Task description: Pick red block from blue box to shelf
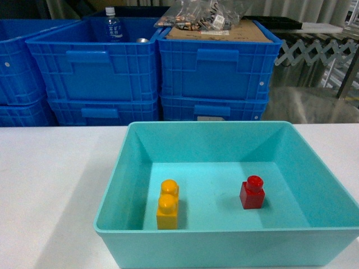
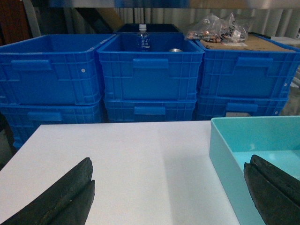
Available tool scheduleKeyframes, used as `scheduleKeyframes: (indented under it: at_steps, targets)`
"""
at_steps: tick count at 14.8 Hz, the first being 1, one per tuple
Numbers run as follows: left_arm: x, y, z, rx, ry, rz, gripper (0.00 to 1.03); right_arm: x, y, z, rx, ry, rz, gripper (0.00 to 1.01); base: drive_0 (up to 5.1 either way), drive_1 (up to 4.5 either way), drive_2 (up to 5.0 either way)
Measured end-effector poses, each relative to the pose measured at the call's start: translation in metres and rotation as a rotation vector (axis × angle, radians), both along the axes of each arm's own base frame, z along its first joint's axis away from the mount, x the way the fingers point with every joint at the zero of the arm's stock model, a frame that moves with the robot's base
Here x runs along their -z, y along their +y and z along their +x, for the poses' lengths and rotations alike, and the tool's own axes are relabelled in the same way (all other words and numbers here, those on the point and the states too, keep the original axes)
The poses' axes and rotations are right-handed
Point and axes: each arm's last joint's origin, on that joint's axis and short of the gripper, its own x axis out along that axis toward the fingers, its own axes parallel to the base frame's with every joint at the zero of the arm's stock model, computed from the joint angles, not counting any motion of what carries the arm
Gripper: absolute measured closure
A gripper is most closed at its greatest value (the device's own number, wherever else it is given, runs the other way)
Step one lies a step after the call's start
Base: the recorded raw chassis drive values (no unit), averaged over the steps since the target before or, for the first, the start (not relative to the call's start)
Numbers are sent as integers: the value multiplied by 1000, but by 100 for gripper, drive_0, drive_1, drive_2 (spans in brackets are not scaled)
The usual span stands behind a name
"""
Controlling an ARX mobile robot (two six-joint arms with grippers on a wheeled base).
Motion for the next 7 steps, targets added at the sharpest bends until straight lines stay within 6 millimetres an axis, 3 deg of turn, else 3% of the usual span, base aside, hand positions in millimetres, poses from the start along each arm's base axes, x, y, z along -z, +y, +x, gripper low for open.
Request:
scheduleKeyframes:
  at_steps: [4, 5, 7]
  targets:
    - [0, 0, 0, 0, 0, 0, 5, -25, 22, 39, -122, 8, 19, 3, 0, 0, 0]
    - [0, 0, 0, -1, 0, 0, 5, -33, 51, 82, -176, 145, 30, 3, 0, 0, 0]
    - [0, 0, 0, 0, 0, 0, 5, -23, 85, 122, -210, 319, 1, 3, 0, 0, 0]
